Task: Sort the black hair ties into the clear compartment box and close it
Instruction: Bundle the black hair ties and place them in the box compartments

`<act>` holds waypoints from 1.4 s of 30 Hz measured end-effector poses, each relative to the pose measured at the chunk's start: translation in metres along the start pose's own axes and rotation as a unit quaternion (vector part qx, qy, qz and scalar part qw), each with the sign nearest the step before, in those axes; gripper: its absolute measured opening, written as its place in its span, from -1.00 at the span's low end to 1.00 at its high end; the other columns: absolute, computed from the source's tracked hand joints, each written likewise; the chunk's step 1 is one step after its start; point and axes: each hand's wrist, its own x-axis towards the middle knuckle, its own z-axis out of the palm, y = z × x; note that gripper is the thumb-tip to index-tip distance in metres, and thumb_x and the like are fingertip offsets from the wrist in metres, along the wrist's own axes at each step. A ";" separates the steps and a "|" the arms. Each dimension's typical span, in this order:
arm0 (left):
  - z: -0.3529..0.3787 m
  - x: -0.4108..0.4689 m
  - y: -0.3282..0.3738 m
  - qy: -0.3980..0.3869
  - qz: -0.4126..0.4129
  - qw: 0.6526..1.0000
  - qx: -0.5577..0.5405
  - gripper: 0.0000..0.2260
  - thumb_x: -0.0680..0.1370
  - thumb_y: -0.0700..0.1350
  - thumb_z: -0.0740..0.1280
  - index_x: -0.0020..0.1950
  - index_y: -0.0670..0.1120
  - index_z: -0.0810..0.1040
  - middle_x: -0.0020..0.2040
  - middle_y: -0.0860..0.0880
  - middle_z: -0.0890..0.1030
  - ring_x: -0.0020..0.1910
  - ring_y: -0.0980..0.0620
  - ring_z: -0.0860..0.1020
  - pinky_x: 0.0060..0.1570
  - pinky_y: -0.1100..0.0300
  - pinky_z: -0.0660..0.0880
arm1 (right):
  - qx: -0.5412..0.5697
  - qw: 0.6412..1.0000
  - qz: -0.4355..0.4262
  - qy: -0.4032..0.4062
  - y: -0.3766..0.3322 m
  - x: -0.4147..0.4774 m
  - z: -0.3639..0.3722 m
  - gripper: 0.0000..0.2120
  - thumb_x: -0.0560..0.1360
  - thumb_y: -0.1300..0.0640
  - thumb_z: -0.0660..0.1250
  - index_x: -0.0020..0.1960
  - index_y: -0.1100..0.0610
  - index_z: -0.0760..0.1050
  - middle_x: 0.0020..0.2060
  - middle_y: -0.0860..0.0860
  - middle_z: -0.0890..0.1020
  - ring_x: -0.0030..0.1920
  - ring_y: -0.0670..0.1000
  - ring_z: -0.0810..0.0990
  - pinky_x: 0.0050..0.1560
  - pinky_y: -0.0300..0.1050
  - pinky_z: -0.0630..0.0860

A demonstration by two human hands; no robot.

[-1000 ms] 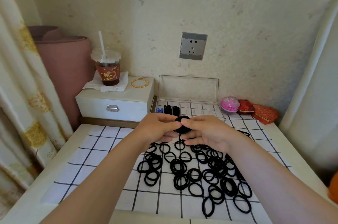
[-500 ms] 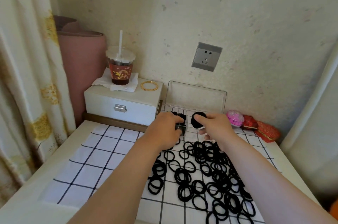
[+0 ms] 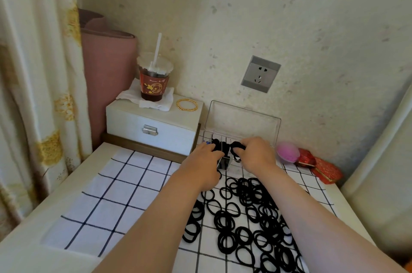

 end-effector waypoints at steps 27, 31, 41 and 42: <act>0.000 0.002 0.005 -0.018 -0.019 1.000 0.007 -0.44 0.62 -0.09 0.26 0.59 -0.01 0.15 0.62 -0.05 0.04 0.59 -0.04 -0.10 0.52 0.08 -0.03 | -0.144 0.960 -0.188 -0.151 0.010 -0.004 -0.032 -0.66 0.49 0.12 0.19 0.17 -0.02 0.65 0.28 -0.02 0.61 0.32 0.06 0.46 0.36 0.00 0.30; 0.001 0.002 0.005 -0.028 -0.020 0.999 0.007 -0.44 0.63 -0.06 0.26 0.59 -0.01 0.14 0.62 -0.06 0.03 0.59 -0.05 -0.11 0.52 0.08 -0.04 | -0.190 0.947 -0.204 -0.162 0.011 -0.013 -0.019 -0.64 0.42 0.06 0.13 0.02 0.06 0.65 0.16 -0.04 0.65 0.28 0.03 0.44 0.29 0.00 0.20; -0.003 -0.002 0.008 0.076 0.010 0.997 0.010 -0.60 0.59 -0.13 0.28 0.44 0.03 0.41 0.39 0.00 0.39 0.41 0.00 0.25 0.36 0.09 0.31 | 0.042 0.985 -0.163 -0.038 0.015 -0.036 -0.048 -0.70 0.55 0.23 0.24 0.14 -0.01 0.66 0.13 -0.06 0.63 0.08 -0.03 0.59 0.20 0.01 0.52; -0.004 -0.004 0.012 0.090 0.018 0.996 0.004 -0.65 0.59 -0.15 0.27 0.37 0.05 0.48 0.30 0.02 0.44 0.34 0.02 0.33 0.29 0.12 0.37 | 0.053 0.985 -0.160 -0.037 0.016 -0.043 -0.048 -0.72 0.55 0.21 0.26 0.11 -0.03 0.66 0.09 -0.10 0.64 0.01 -0.07 0.59 0.16 -0.01 0.55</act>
